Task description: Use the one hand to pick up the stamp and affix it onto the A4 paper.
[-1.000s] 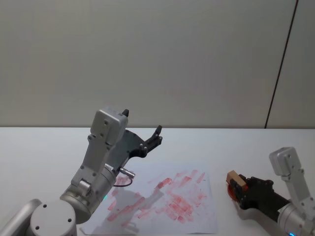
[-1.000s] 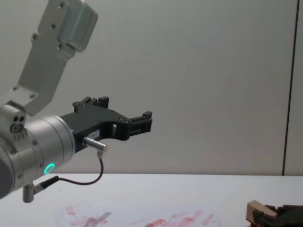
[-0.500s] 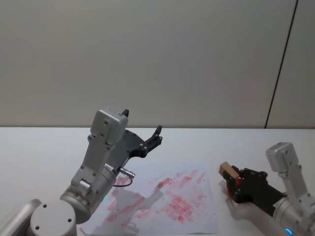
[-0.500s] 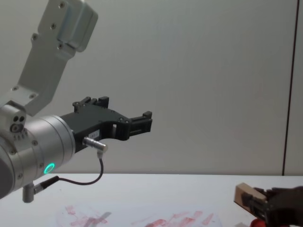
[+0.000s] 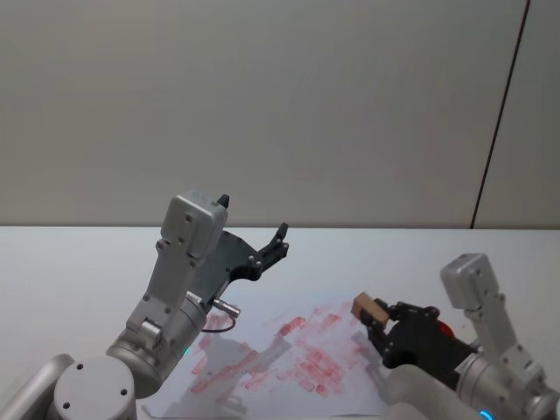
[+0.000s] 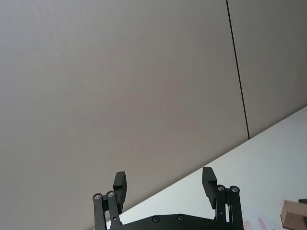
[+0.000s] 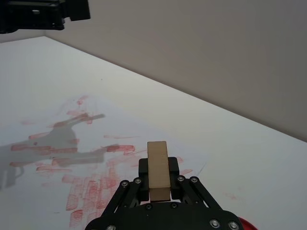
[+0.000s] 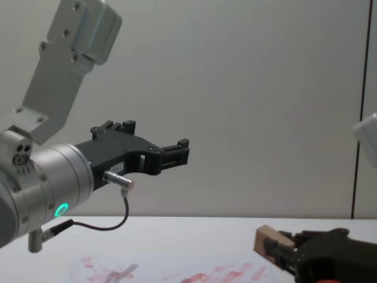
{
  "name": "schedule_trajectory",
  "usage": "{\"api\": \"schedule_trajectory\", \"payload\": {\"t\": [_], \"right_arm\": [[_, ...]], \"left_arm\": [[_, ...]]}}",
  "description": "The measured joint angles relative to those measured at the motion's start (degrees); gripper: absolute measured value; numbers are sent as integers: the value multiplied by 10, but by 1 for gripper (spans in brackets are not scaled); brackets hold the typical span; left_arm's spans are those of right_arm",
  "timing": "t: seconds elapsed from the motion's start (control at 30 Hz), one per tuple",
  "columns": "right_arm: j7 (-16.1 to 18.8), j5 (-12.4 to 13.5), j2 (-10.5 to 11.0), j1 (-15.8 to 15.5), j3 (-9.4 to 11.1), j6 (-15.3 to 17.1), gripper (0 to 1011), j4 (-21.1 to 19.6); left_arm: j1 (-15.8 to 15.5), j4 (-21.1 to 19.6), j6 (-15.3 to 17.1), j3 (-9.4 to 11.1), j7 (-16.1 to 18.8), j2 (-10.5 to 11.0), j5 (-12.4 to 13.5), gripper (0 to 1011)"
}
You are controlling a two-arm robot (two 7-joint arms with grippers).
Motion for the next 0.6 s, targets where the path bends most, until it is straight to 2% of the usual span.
{"api": "schedule_trajectory", "payload": {"t": [0.6], "right_arm": [[29,-17,-8,-15,-26,8,216,2]], "left_arm": [[0,0,0,0,0,0,0,1002]]}}
